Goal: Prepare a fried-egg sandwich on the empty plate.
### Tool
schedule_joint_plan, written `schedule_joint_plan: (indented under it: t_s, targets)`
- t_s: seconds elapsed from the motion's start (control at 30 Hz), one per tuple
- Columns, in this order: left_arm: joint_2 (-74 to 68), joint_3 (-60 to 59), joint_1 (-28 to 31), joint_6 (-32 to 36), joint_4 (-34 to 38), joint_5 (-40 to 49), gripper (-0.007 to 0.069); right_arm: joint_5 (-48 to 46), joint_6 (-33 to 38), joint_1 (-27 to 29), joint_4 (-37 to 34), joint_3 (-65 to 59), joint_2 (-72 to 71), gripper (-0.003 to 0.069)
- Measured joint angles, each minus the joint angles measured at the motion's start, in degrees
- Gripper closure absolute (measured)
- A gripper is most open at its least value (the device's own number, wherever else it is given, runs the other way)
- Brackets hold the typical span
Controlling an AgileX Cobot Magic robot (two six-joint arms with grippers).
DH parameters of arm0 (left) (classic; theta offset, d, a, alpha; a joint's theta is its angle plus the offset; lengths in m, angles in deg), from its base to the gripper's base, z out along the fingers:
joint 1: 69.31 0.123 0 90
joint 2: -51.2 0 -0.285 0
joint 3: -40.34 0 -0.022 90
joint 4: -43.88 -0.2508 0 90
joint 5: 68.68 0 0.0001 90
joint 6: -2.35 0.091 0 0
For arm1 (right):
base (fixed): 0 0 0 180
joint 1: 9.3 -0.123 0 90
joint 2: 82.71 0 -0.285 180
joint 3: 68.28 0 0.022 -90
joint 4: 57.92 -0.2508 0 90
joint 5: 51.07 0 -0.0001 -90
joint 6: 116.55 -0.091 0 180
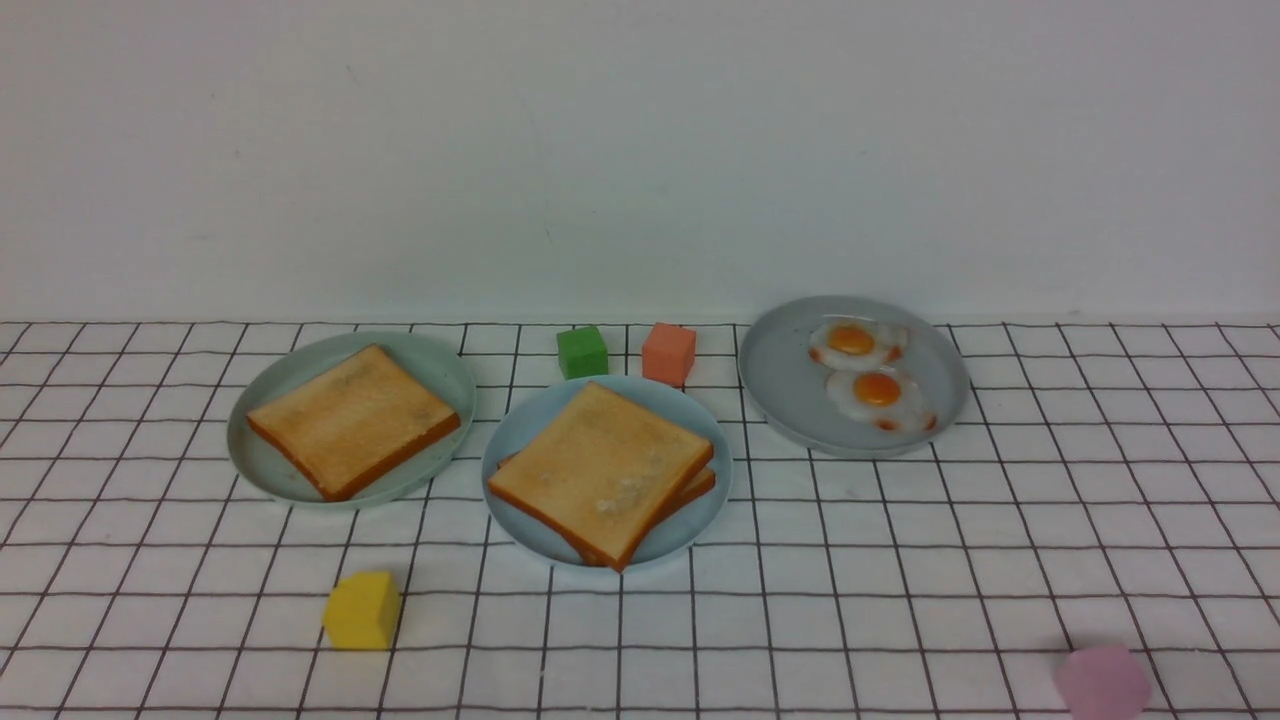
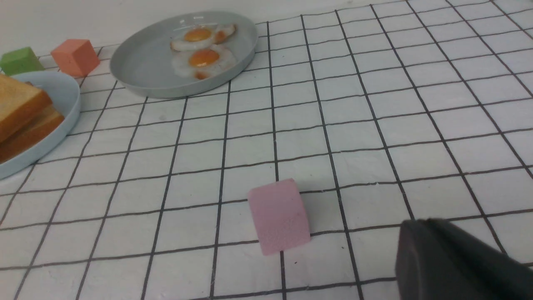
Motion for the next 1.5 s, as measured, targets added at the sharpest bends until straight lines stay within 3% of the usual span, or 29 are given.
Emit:
schedule_joint_plan:
  t_s: [0.83, 0.97, 1.27, 1.4, 1.5]
  targets:
    - [0.0, -0.05, 0.0, 0.0, -0.07, -0.07, 0.0619, 0.21, 0.0, 0.05, -0.13, -0.04, 0.0, 0.0619]
    - [0.0, -0.25, 2.64, 0.0, -0.87, -1.04, 0.0619, 0.21, 0.0, 0.05, -0.13, -0.04, 0.0, 0.0614]
    - [0.0, -1.15, 37.61, 5.73, 9.96, -7.81, 0.0638, 0.24, 0.0, 0.05, -0.13, -0.04, 0.0, 0.0599]
    - [0.0, -6.09, 47.06, 7.32, 14.17, -8.58, 0.0638, 0.24, 0.0, 0.05, -0.13, -0.04, 0.0, 0.0593]
    - [0.0, -9.54, 48.66, 6.87, 15.73, -7.36, 0.0638, 0.34, 0.0, 0.05, -0.13, -0.06, 0.0, 0.0588]
